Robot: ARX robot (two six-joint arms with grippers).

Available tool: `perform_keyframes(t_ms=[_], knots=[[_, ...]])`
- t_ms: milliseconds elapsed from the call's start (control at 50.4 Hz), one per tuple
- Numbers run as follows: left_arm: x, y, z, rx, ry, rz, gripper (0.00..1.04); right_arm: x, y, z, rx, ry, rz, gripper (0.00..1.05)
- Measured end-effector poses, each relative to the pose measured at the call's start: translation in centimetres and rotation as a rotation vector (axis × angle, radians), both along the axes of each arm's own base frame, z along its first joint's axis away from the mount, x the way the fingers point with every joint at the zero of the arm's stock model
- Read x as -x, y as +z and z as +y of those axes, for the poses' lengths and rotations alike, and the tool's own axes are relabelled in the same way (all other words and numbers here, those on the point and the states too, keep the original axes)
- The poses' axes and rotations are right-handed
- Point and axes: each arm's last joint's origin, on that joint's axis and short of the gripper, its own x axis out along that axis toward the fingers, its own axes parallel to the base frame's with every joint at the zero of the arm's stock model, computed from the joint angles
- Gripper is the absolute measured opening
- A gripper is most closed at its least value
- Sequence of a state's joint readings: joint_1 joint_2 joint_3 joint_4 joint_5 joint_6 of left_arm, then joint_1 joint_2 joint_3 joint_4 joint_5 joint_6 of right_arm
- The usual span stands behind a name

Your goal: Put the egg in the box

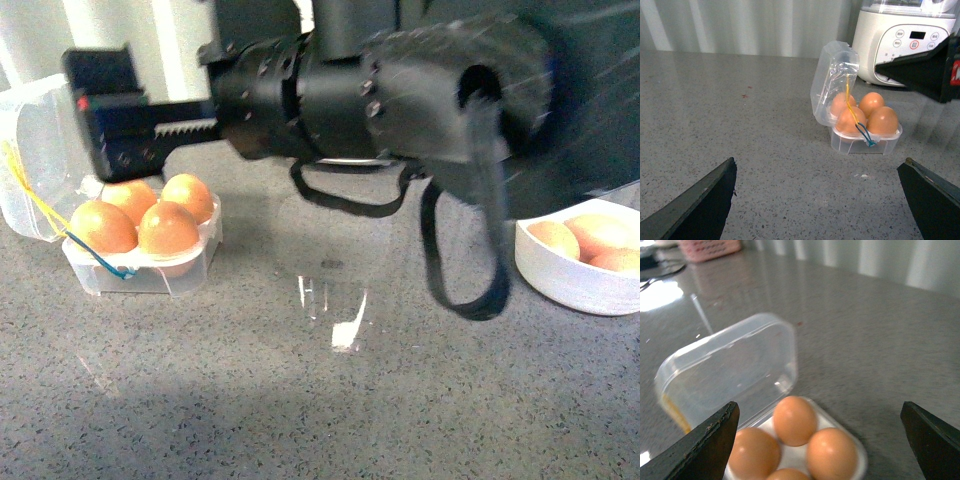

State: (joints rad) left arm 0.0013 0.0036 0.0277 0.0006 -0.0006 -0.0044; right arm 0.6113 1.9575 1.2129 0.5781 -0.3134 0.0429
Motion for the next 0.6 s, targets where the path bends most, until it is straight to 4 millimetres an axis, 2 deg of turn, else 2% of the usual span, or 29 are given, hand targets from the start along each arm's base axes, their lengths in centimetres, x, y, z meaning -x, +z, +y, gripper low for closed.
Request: perform_keyframes(t_ms=[79,278,357,377,437,576,596], knots=[[0.0,0.0,0.0,0.0,0.0,0.0,0.98,0.4,1.1,-1.8,-0.039,-0.108,0.022,0.98],[0.0,0.0,0.0,0.0,0.0,0.0,0.98,0.2,1.9,-3.1,-0.075,-0.155,0.036,0.98],[0.0,0.0,0.0,0.0,0.0,0.0,0.98,1.0,1.3,-3.8,-0.06,-0.47,-0.094,0.86],[0.0,0.0,0.0,0.0,-0.001,0.0,0.98,1.6,1.1,-4.5,-0.05,-0.574,-0.129,0.82],[0.0,0.0,0.0,0.0,0.003,0.0,0.98,2.8,0.6,-6.1,-0.032,-0.724,-0.161,0.74],[0.0,0.0,0.0,0.0,0.003,0.0,0.98,5.4,0.2,-10.7,-0.019,-0.884,-0.191,0.56],[0.0,0.0,0.0,0.0,0.001,0.0,0.98,6.2,0.1,-12.2,-0.017,-0.901,-0.196,0.5]])
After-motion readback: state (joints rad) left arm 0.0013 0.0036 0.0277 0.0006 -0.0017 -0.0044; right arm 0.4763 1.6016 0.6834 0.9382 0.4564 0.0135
